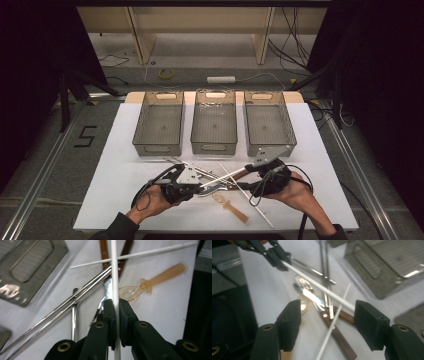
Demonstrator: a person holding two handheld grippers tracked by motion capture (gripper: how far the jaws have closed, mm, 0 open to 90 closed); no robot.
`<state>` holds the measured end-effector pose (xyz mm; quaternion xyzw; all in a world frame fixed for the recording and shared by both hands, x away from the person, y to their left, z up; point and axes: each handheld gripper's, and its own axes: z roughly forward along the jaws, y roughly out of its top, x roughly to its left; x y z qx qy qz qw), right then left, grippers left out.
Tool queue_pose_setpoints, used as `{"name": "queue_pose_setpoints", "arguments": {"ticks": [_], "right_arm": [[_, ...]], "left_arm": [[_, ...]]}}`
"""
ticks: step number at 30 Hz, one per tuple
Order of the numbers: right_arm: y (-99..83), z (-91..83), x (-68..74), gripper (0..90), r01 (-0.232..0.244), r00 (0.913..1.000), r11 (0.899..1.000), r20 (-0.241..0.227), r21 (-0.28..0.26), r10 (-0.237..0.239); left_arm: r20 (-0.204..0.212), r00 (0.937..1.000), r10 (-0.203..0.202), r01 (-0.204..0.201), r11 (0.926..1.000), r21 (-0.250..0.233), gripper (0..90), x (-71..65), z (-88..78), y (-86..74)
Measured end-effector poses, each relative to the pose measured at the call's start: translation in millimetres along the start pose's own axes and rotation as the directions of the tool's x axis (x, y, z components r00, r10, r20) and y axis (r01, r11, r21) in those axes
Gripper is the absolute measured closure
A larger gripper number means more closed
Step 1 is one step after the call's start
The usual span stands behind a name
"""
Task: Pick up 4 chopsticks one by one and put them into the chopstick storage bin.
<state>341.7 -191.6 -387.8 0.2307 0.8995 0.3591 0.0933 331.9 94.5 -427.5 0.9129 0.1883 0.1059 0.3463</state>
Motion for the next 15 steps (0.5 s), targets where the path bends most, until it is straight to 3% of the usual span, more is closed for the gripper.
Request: {"name": "queue_pose_setpoints", "arguments": {"ticks": [3, 9, 15], "right_arm": [[-10.7, -1.0, -2.3, 38.1, -0.058, 0.9981, 0.997, 0.020, -0.050, 0.059], [-26.7, 4.2, 0.8, 36.2, -0.113, 0.9929, 0.991, 0.029, -0.071, 0.116], [-36.0, 7.1, 0.8, 36.3, -0.133, 0.9905, 0.990, 0.028, -0.055, 0.134]], "left_arm": [[-0.018, 0.9985, -0.051, 0.051, 0.9985, -0.020, 85.3, 6.0, -4.4, -1.6], [-0.059, 0.9896, -0.131, 0.128, 0.9902, -0.055, 85.4, 18.0, -13.1, -3.9], [-0.112, 0.9684, -0.223, 0.215, 0.9733, -0.081, 85.4, 33.4, -20.0, -7.3]]}}
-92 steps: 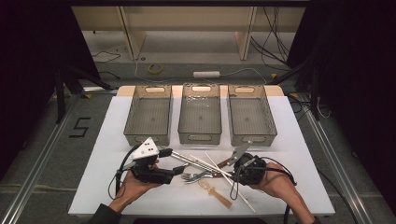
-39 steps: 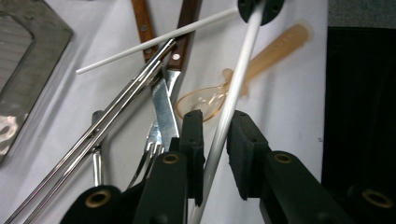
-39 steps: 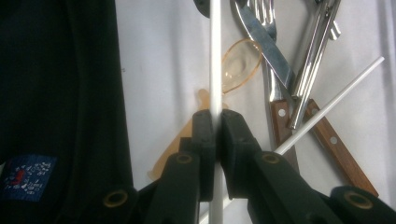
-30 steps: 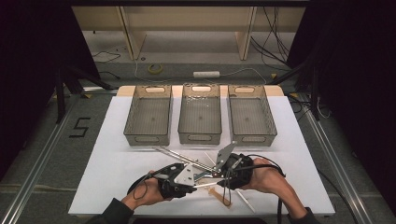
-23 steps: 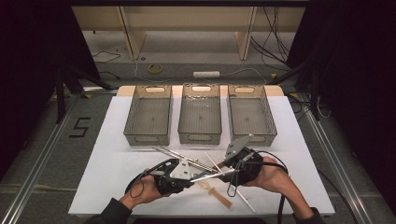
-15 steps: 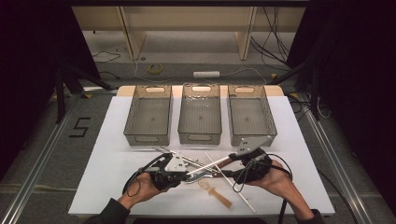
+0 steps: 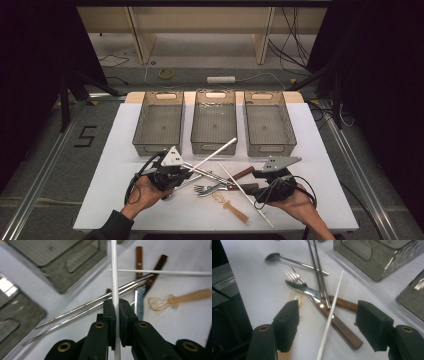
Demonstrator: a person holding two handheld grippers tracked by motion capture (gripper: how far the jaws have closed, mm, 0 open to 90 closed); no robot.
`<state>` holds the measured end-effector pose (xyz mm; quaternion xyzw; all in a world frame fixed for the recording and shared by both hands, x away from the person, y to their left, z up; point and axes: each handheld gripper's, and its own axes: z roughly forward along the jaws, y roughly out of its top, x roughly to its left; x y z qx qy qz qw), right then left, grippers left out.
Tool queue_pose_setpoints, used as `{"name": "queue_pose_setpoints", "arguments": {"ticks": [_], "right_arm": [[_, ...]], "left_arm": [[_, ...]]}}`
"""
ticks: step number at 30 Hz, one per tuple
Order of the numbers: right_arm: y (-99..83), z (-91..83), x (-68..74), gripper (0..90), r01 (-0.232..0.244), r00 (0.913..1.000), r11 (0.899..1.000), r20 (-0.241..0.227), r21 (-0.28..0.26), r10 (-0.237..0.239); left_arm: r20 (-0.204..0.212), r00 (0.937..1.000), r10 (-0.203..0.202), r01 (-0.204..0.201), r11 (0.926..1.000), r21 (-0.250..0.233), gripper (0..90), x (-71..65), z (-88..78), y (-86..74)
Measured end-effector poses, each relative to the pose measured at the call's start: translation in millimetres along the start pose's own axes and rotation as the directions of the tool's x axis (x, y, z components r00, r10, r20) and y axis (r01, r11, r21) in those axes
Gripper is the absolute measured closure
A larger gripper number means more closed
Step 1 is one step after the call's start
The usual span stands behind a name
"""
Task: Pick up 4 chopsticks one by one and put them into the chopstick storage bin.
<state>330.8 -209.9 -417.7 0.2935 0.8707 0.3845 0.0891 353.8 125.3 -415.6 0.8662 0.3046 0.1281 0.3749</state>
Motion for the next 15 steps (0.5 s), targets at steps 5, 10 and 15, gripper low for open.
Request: {"name": "queue_pose_setpoints", "arguments": {"ticks": [5, 10, 15], "right_arm": [[-5.3, -1.5, -0.1, 35.6, -0.022, 0.9997, 1.000, 0.013, -0.001, 0.022], [-11.1, -0.5, 0.8, 32.9, -0.040, 0.9991, 0.999, 0.017, 0.006, 0.040], [-15.1, -0.4, 1.5, 31.9, -0.048, 0.9986, 0.999, 0.023, 0.000, 0.048]], "left_arm": [[-0.058, 0.9949, -0.083, 0.081, 0.9961, -0.035, 85.3, 24.1, -7.9, -0.7], [-0.125, 0.9790, -0.161, 0.153, 0.9858, -0.068, 85.4, 50.7, -15.1, -2.2], [-0.190, 0.9556, -0.225, 0.209, 0.9725, -0.104, 85.4, 77.4, -16.2, -2.6]]}}
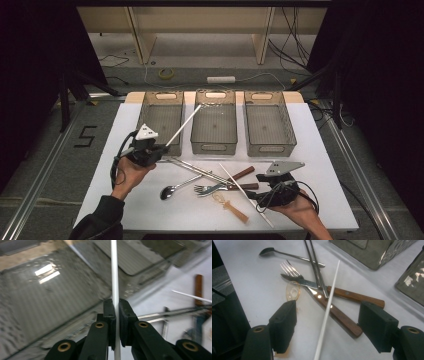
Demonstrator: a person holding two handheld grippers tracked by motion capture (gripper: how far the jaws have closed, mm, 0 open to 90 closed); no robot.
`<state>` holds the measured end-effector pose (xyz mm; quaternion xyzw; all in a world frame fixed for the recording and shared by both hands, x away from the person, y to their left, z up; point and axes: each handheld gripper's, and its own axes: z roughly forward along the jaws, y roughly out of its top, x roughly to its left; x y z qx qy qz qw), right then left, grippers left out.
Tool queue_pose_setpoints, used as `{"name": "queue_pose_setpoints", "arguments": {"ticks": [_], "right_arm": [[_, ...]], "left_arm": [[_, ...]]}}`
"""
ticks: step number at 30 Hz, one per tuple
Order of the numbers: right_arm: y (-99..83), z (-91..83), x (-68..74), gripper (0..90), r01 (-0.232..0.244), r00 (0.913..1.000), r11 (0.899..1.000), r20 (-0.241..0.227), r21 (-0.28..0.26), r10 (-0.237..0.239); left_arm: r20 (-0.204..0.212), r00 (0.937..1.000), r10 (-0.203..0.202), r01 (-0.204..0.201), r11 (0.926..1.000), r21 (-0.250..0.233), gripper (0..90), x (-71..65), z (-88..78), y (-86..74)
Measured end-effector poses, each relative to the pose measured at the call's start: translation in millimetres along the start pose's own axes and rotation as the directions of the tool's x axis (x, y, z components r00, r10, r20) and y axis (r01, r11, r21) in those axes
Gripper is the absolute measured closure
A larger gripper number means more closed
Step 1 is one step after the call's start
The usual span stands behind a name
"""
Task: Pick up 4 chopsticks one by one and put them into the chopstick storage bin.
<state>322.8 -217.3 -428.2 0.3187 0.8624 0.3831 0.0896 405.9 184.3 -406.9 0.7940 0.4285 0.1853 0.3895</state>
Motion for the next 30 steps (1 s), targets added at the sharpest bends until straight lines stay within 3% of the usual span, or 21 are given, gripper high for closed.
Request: {"name": "queue_pose_setpoints", "arguments": {"ticks": [4, 8, 12, 21, 25, 30], "right_arm": [[-2.5, -1.4, 1.2, 31.3, -0.008, 1.0000, 1.000, 0.002, -0.001, 0.008], [-4.2, -1.1, 2.6, 31.3, -0.011, 0.9999, 1.000, -0.001, 0.003, 0.011], [-4.4, -0.7, 3.5, 31.2, -0.003, 1.0000, 1.000, -0.002, 0.005, 0.003], [-4.0, 0.3, 5.1, 31.2, 0.002, 0.9999, 1.000, -0.011, 0.006, -0.002], [-3.8, 0.1, 5.4, 31.2, -0.001, 0.9999, 1.000, -0.013, 0.004, 0.001], [-3.6, 0.8, 5.1, 30.9, 0.003, 0.9999, 1.000, -0.016, 0.006, -0.003]], "left_arm": [[-0.055, 0.9980, -0.031, 0.031, 0.9995, -0.004, 85.4, 17.9, 6.9, 4.7], [-0.086, 0.9936, -0.072, 0.072, 0.9974, -0.007, 85.4, 34.4, 16.0, 9.9], [-0.118, 0.9891, -0.088, 0.089, 0.9960, 0.002, 85.4, 45.2, 22.4, 16.0], [-0.148, 0.9743, -0.170, 0.172, 0.9852, 0.000, 85.3, 71.0, 40.5, 22.4], [-0.173, 0.9658, -0.193, 0.196, 0.9805, 0.005, 85.3, 79.7, 45.7, 25.6], [-0.198, 0.9597, -0.199, 0.210, 0.9773, 0.031, 85.2, 85.8, 51.0, 30.1]]}}
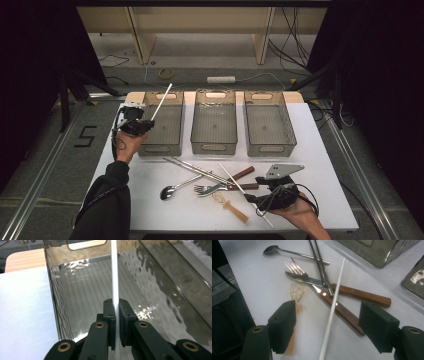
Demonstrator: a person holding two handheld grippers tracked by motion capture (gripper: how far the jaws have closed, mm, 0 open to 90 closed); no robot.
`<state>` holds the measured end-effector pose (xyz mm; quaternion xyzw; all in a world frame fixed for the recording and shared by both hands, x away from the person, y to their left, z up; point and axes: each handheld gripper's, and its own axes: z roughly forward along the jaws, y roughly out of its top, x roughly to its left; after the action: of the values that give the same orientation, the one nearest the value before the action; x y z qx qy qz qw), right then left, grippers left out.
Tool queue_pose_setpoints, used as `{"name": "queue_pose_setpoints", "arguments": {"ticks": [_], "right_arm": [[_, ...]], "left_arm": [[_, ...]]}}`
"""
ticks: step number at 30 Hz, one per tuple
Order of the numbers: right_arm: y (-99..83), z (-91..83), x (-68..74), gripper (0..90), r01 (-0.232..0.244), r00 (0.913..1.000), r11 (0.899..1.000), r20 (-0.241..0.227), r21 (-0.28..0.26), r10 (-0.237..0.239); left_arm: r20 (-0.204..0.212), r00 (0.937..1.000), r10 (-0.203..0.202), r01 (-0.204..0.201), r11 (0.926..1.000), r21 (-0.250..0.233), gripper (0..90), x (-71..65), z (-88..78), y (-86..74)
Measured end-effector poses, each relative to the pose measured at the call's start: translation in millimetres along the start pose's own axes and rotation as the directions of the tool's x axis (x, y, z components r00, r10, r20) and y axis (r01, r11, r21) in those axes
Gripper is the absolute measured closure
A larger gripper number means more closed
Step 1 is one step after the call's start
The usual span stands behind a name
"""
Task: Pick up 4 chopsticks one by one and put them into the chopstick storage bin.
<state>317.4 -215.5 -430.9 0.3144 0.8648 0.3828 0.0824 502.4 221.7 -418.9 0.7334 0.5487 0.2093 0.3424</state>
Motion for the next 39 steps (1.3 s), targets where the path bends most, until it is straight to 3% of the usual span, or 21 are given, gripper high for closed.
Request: {"name": "queue_pose_setpoints", "arguments": {"ticks": [7, 13, 15, 19, 22, 28, 30, 32, 34, 39], "right_arm": [[0.1, 0.7, 0.3, 30.8, 0.001, 1.0000, 1.000, -0.003, 0.004, -0.001], [0.7, 1.3, 1.0, 30.8, 0.006, 1.0000, 1.000, -0.002, 0.006, -0.006], [0.8, 1.0, 1.3, 30.9, 0.010, 0.9999, 1.000, -0.010, 0.001, -0.010], [1.2, 1.0, 1.9, 30.9, 0.008, 0.9999, 1.000, -0.007, 0.001, -0.008], [1.2, 0.6, 1.4, 30.9, 0.010, 0.9999, 1.000, 0.000, 0.007, -0.010], [1.2, 1.7, 0.1, 32.1, 0.010, 0.9996, 0.999, 0.027, 0.041, -0.012], [1.3, 2.6, -0.2, 33.6, 0.012, 0.9994, 0.998, 0.033, 0.055, -0.014], [1.6, 3.7, 0.3, 34.5, 0.009, 0.9988, 0.997, 0.047, 0.074, -0.012], [1.4, 4.6, 0.7, 35.7, 0.010, 0.9984, 0.996, 0.055, 0.093, -0.015], [-1.4, 9.4, -0.3, 40.8, 0.000, 0.9982, 0.989, 0.059, 0.148, -0.009]], "left_arm": [[-0.039, 0.9990, -0.021, 0.023, 0.9983, 0.053, 84.9, 2.6, 11.5, 2.3], [-0.061, 0.9973, -0.039, 0.042, 0.9979, 0.050, 83.2, 3.0, 14.6, 3.4], [-0.062, 0.9963, -0.060, 0.062, 0.9976, 0.031, 74.4, 2.5, 13.2, 5.0], [-0.064, 0.9961, -0.060, 0.061, 0.9981, 0.008, 62.7, 0.1, 6.1, 8.1], [-0.033, 0.9979, -0.057, 0.056, 0.9984, -0.007, 53.9, -5.0, -1.8, 8.1], [0.096, 0.9949, -0.030, 0.035, 0.9984, -0.044, 35.3, -23.9, -24.4, -2.5], [0.126, 0.9919, -0.014, 0.020, 0.9987, -0.047, 31.3, -31.0, -31.7, -3.5], [0.179, 0.9839, -0.001, 0.015, 0.9970, -0.076, 30.0, -37.1, -40.6, -6.1], [0.186, 0.9824, 0.018, 0.000, 0.9958, -0.091, 27.4, -43.2, -47.8, -8.0], [0.241, 0.9686, 0.063, -0.036, 0.9931, -0.112, 23.5, -56.9, -58.8, -18.9]]}}
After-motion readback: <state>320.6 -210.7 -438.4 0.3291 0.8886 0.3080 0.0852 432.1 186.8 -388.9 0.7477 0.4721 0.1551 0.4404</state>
